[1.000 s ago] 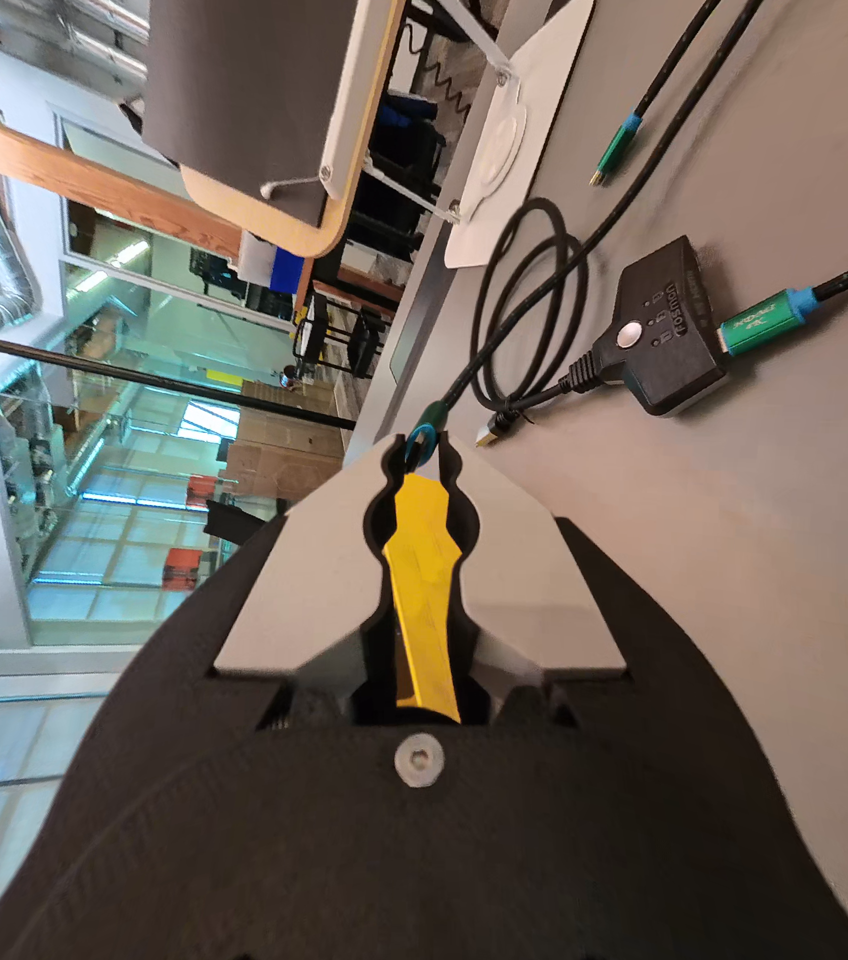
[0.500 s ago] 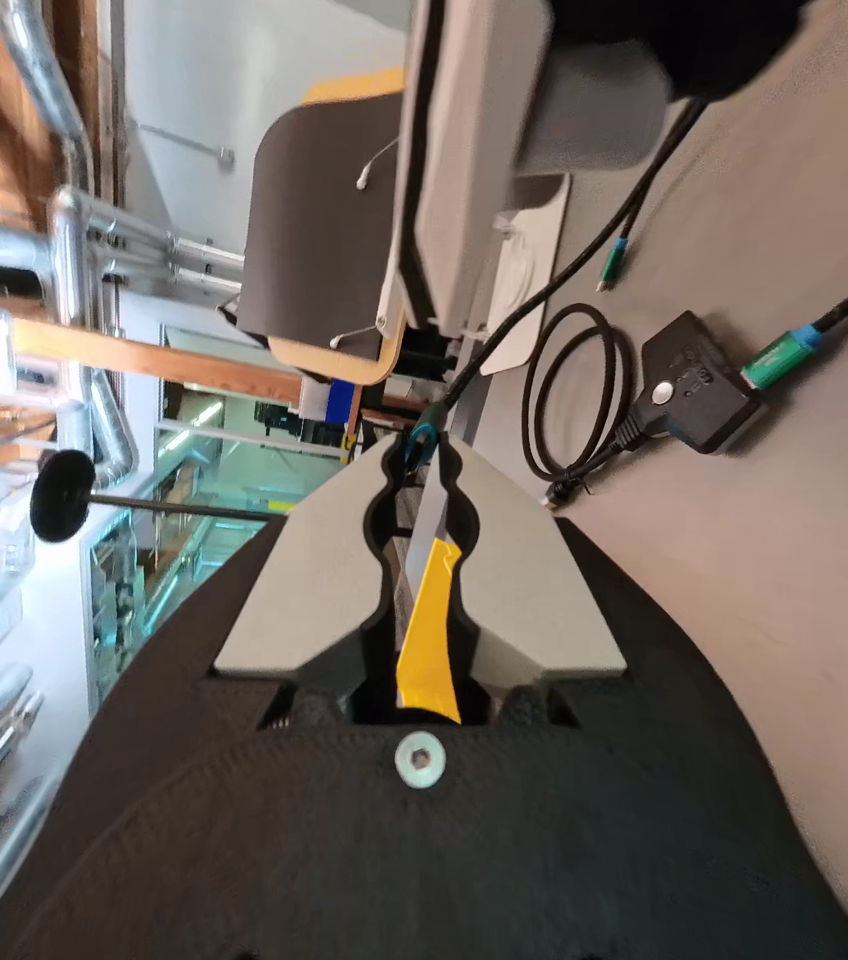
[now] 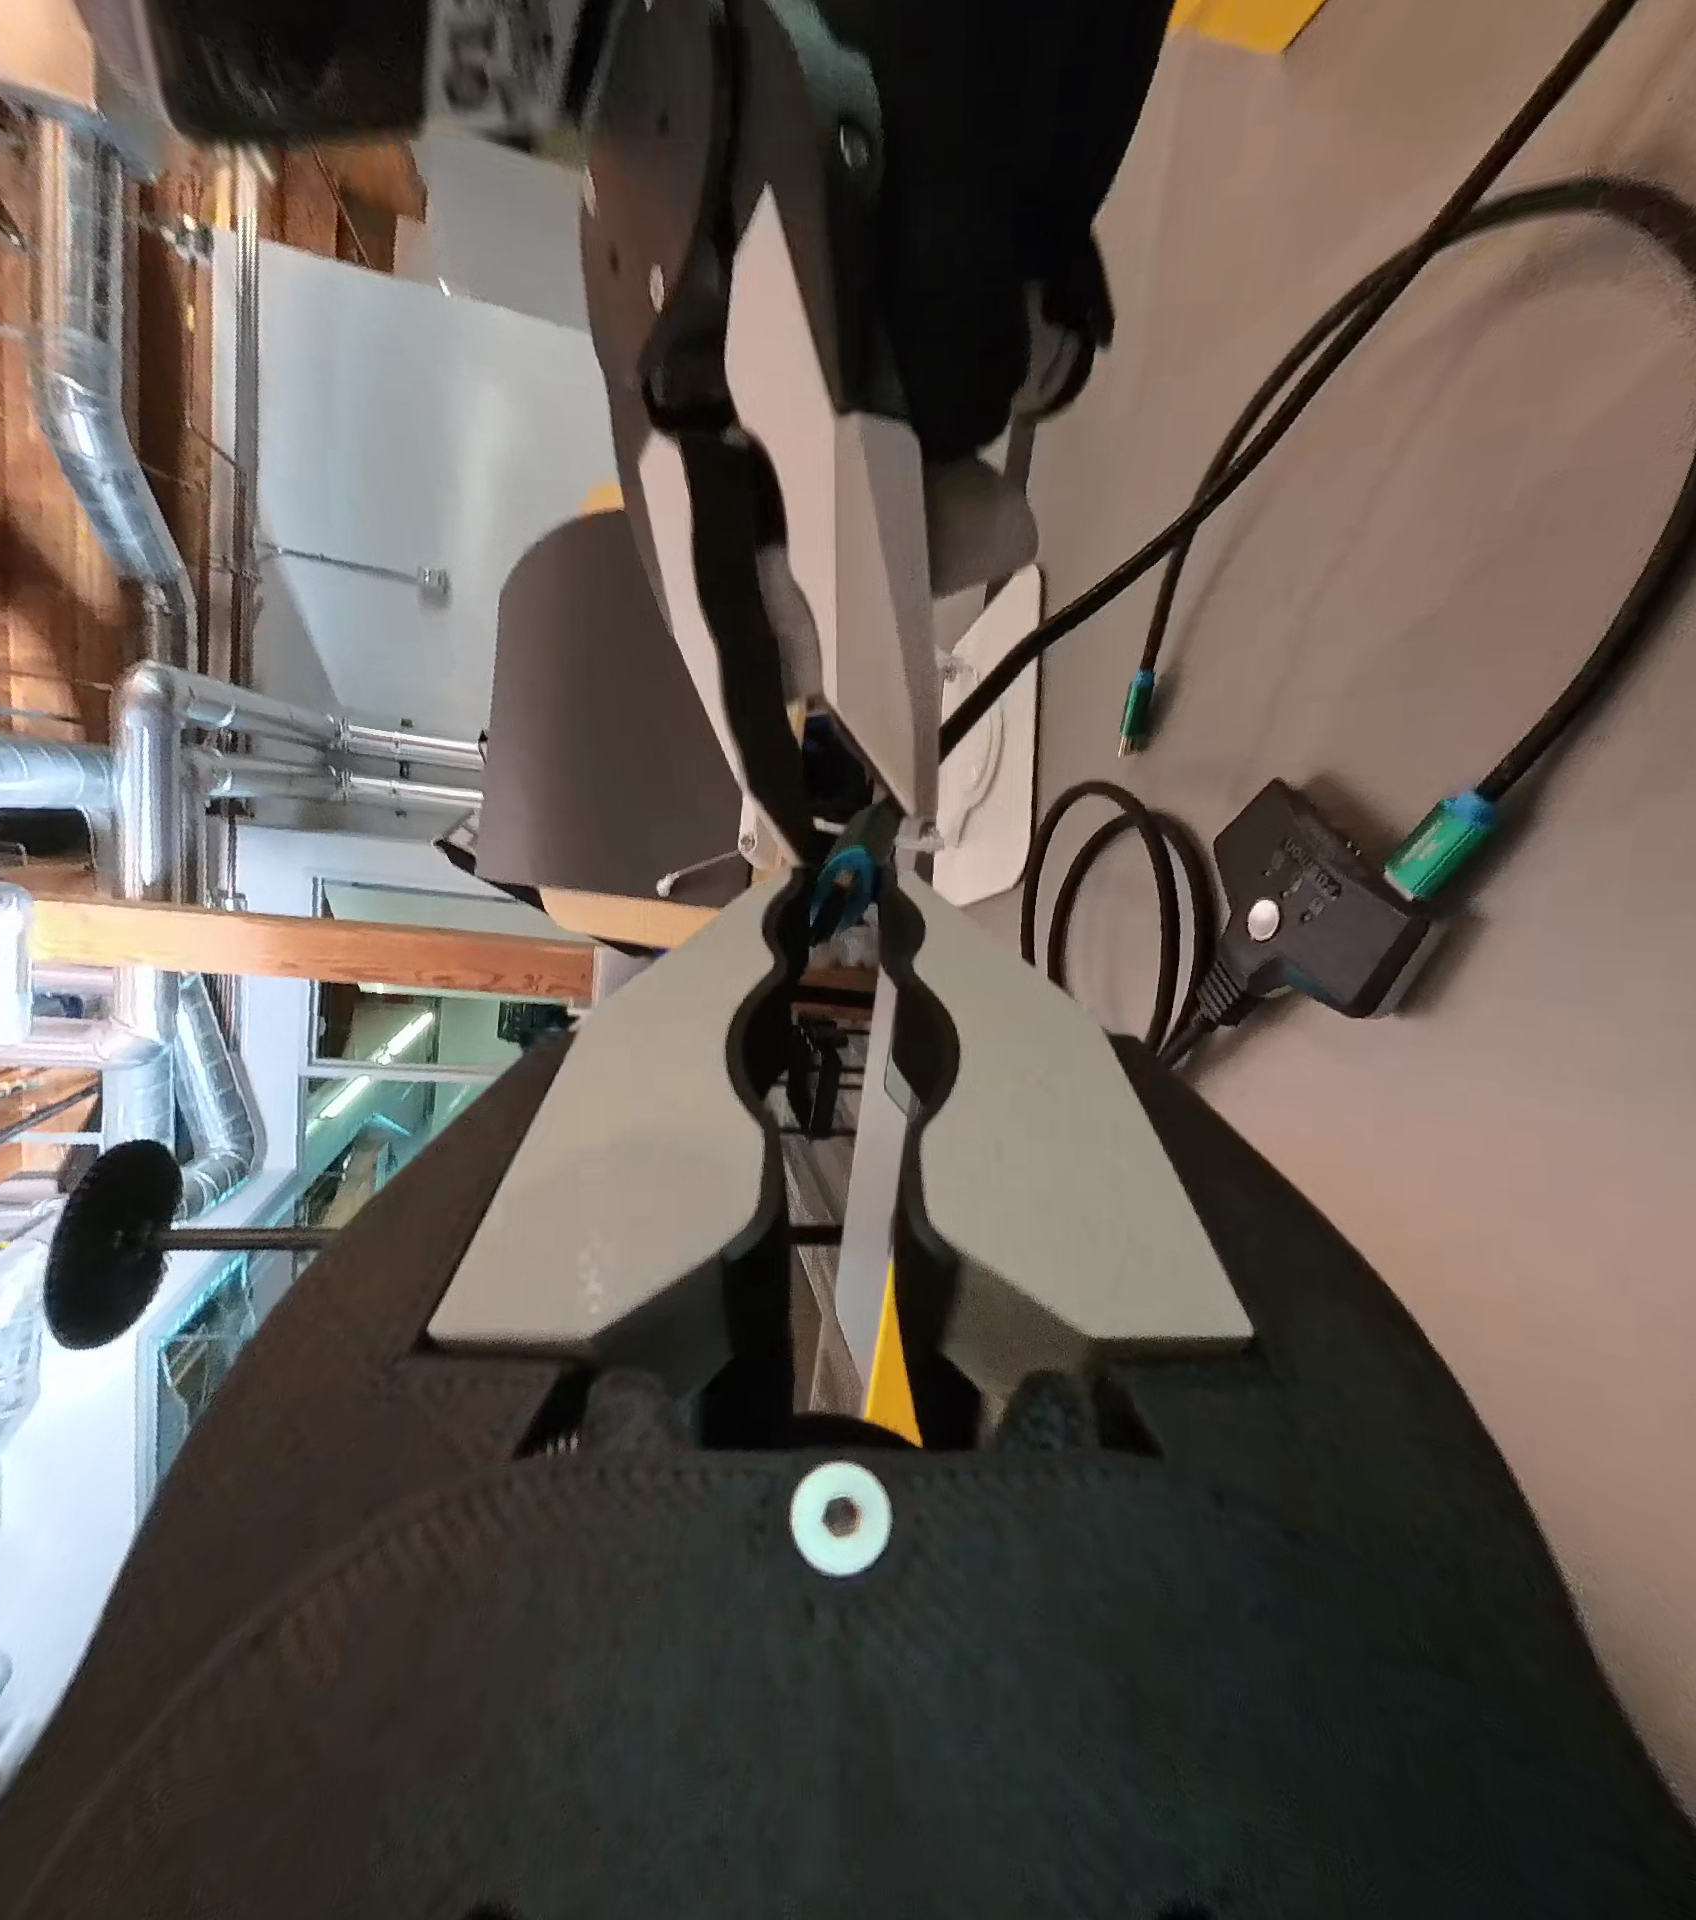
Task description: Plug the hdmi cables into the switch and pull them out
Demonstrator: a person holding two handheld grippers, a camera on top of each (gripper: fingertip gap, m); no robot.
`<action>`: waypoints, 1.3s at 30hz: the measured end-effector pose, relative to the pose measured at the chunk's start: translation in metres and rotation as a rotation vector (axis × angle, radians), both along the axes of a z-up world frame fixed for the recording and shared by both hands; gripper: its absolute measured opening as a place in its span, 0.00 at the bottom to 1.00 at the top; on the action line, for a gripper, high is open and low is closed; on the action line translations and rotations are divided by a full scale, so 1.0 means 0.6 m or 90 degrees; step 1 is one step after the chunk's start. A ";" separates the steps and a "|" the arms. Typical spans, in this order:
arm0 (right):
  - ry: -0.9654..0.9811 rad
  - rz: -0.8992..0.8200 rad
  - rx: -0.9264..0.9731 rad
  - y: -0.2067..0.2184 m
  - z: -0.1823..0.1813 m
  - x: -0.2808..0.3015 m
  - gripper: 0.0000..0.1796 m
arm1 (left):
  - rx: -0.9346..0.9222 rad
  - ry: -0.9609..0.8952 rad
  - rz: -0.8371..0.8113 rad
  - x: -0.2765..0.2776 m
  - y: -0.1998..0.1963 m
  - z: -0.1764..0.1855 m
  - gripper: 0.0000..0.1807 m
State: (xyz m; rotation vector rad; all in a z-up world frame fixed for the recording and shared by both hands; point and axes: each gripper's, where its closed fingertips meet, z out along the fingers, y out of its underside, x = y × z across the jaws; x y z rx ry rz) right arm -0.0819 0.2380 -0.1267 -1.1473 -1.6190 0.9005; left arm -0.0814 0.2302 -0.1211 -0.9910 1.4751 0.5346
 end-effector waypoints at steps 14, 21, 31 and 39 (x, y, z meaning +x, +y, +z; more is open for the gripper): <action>0.131 0.245 -0.190 -0.076 0.055 0.026 0.17 | 0.057 -0.039 -0.100 0.047 -0.067 0.074 0.06; 0.224 0.318 -0.274 -0.094 0.089 0.045 0.13 | 0.067 -0.078 -0.128 0.057 -0.072 0.091 0.06; 0.279 0.377 -0.328 -0.098 0.114 0.070 0.08 | 0.068 -0.117 -0.181 0.079 -0.077 0.101 0.06; 0.313 0.355 -0.279 -0.091 0.118 0.069 0.09 | 0.032 -0.161 -0.184 0.080 -0.070 0.105 0.06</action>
